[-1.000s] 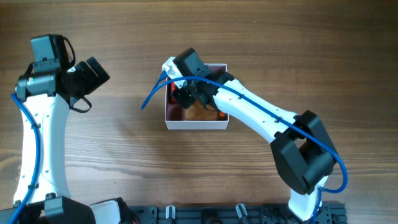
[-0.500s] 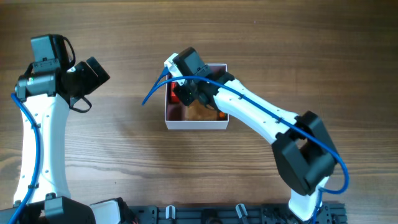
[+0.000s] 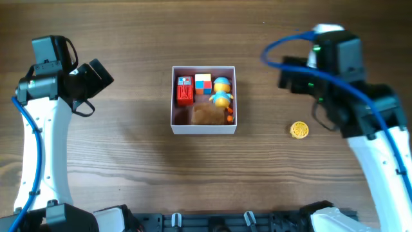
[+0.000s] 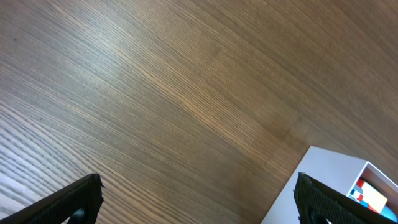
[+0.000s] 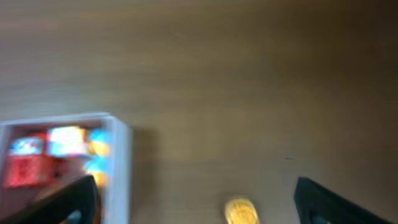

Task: Pack container
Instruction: 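Open the right gripper over the box and withdraw right, then lower the right gripper and grasp the yellow round toy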

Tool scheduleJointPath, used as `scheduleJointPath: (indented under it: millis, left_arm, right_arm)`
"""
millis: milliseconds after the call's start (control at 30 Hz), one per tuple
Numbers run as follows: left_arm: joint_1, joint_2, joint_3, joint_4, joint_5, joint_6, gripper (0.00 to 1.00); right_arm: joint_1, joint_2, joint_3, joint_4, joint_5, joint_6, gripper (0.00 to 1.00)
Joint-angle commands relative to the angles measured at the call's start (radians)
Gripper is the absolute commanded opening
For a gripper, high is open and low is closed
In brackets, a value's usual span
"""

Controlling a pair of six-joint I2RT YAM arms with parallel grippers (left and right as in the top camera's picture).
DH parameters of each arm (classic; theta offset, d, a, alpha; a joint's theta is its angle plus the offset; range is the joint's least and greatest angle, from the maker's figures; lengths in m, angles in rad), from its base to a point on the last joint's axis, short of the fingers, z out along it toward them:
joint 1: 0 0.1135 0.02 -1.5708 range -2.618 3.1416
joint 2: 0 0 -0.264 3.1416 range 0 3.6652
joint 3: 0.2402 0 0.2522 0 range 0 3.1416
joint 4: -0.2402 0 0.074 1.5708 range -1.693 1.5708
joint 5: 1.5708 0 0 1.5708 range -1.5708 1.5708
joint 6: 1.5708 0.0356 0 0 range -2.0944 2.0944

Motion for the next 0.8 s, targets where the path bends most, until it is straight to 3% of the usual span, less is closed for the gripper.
scheduleJointPath:
  millis: [0,200,400,767]
  left_arm:
    - [0.005,0.004,0.005,0.002,0.012,-0.008,1.00]
    - [0.005,0.004,0.005,0.002,0.012,-0.008,1.00]
    - [0.005,0.004,0.005,-0.002,0.012,-0.008,1.00]
    - [0.005,0.004,0.005,-0.013,0.012,-0.005,1.00]
  right_arm:
    - [-0.148,0.029,-0.026,-0.126,-0.069,0.161,1.00]
    - [-0.214,0.076,-0.235,-0.113,-0.137,0.204,1.00]
    - [-0.214,0.180,-0.522,0.157,-0.217,0.244,1.00]
    - [-0.214,0.454,-0.550,0.351,-0.217,0.255,1.00]
